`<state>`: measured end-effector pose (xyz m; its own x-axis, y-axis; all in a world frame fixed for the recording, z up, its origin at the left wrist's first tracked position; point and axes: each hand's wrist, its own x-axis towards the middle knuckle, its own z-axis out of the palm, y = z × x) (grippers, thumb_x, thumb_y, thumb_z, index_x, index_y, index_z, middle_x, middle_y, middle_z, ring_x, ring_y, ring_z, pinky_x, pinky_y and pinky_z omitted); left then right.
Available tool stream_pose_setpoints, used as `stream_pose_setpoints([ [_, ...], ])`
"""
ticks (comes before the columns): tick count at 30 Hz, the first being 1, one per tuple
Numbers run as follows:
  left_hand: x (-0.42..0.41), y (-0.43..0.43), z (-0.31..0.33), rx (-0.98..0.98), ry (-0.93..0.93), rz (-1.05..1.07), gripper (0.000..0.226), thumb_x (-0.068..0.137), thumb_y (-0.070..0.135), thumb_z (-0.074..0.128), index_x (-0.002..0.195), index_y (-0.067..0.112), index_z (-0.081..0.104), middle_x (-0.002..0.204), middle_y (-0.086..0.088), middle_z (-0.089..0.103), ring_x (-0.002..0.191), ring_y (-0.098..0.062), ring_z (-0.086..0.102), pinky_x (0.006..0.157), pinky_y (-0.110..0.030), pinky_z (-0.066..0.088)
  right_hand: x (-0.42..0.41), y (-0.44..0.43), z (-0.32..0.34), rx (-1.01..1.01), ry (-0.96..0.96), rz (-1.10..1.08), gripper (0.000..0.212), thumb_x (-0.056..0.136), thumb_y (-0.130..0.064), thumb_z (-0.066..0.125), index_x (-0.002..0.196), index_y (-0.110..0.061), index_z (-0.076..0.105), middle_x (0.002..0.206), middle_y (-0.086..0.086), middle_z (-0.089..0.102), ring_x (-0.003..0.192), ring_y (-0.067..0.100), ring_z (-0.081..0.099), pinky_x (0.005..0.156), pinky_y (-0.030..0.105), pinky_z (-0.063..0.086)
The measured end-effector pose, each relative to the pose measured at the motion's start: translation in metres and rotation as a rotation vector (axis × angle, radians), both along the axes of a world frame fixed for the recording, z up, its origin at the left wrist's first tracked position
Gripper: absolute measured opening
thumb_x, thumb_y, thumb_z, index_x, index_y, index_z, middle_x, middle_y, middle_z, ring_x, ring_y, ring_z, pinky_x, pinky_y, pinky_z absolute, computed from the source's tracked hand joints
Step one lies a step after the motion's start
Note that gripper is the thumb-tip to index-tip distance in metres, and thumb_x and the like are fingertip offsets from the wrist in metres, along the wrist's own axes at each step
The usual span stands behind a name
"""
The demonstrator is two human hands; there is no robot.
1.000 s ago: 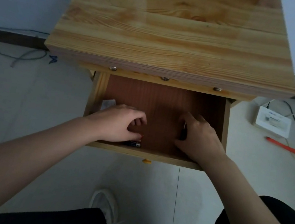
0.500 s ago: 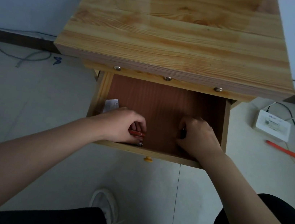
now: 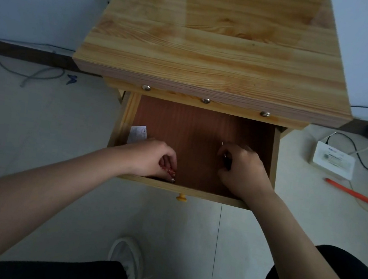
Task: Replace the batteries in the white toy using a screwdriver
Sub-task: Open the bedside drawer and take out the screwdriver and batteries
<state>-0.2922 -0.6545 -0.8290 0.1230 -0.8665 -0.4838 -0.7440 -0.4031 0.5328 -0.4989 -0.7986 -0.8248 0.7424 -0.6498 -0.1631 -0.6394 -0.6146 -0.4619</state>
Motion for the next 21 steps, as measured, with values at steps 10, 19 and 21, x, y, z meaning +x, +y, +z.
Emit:
stream_pose_setpoints([
  [10, 0.0019, -0.0032, 0.0011, 0.018, -0.009, -0.045, 0.012, 0.084, 0.03, 0.078, 0.095, 0.03, 0.074, 0.087, 0.015, 0.071, 0.083, 0.004, 0.064, 0.072, -0.019, 0.051, -0.0006, 0.0003, 0.0084, -0.009, -0.111, -0.031, 0.041, 0.078, -0.005, 0.071, 0.116, -0.018, 0.066, 0.112, 0.005, 0.06, 0.083, 0.015, 0.055, 0.071, 0.02, 0.046],
  [19, 0.0053, 0.0007, 0.002, 0.008, 0.03, -0.039, 0.01, 0.088, 0.03, 0.074, 0.098, 0.03, 0.072, 0.094, 0.013, 0.07, 0.089, 0.002, 0.064, 0.082, -0.025, 0.055, 0.0008, 0.0014, 0.0044, -0.032, -0.131, -0.023, 0.041, 0.077, -0.006, 0.073, 0.115, -0.019, 0.065, 0.113, 0.003, 0.06, 0.085, 0.013, 0.053, 0.07, 0.015, 0.042],
  [21, 0.0069, 0.0024, 0.0009, 0.039, 0.051, -0.035, 0.01, 0.089, 0.036, 0.072, 0.099, 0.035, 0.072, 0.094, 0.014, 0.069, 0.092, -0.001, 0.064, 0.086, -0.031, 0.055, 0.0005, 0.0013, 0.0034, -0.037, -0.132, -0.027, 0.04, 0.078, -0.007, 0.073, 0.115, -0.02, 0.065, 0.113, 0.003, 0.06, 0.084, 0.012, 0.053, 0.068, 0.014, 0.041],
])
